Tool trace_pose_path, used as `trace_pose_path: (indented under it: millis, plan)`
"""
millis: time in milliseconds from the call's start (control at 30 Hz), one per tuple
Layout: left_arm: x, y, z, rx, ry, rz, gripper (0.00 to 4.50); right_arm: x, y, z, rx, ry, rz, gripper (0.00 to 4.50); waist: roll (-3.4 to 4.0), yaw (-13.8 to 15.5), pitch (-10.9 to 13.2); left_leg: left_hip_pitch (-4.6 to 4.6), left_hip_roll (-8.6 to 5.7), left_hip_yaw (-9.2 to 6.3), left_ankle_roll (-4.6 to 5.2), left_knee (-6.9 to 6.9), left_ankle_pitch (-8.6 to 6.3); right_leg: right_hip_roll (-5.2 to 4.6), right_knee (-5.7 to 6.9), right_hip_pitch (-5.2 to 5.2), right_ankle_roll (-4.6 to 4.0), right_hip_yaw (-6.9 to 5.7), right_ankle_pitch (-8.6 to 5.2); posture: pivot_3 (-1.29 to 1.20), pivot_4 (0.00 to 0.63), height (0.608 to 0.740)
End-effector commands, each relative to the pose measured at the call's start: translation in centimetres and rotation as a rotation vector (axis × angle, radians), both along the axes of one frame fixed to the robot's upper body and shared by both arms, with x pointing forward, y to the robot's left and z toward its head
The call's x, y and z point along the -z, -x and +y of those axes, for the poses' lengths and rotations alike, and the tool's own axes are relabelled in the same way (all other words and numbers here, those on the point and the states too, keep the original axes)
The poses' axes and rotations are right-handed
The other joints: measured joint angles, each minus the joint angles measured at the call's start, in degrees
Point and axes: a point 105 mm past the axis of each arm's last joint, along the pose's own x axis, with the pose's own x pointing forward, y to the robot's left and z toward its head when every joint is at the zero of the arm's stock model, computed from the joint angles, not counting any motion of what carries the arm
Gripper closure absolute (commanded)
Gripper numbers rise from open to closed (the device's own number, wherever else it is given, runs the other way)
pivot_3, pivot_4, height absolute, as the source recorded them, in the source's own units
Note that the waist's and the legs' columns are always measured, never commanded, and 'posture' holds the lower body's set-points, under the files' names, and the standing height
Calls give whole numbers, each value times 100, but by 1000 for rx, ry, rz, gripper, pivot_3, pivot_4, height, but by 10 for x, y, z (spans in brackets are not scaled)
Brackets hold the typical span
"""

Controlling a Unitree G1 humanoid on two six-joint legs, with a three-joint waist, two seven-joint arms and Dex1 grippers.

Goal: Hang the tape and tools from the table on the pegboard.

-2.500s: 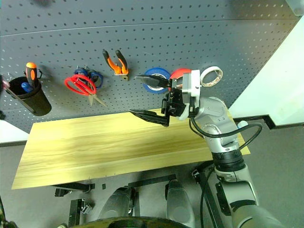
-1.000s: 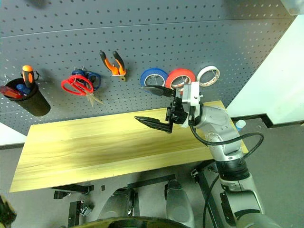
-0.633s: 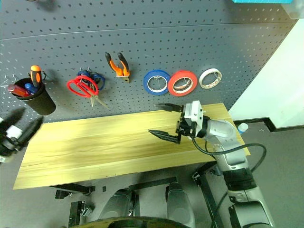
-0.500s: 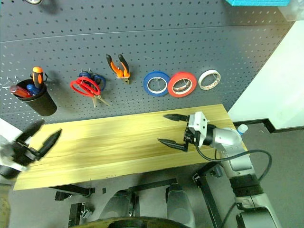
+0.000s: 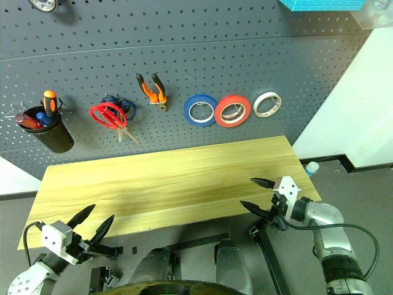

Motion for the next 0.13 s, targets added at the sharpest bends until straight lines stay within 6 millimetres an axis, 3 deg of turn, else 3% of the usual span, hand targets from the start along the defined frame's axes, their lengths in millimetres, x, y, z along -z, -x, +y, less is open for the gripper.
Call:
trace_pose_path:
  millis: [33,133]
  plan:
    - [-4,-2,1,1,-23,-34,901,-8,-6,-4,5,9,-51,0,9,0,-19,-1,0,1,5,-2,-3,-1,-7,4,0,0,0,-10,71,740]
    - [-2,-4,1,-5,-28,-38,901,-9,-8,-3,7,12,-58,0,11,15,-21,0,0,3,9,-6,-5,-3,-10,6,1,1,1,-8,66,740]
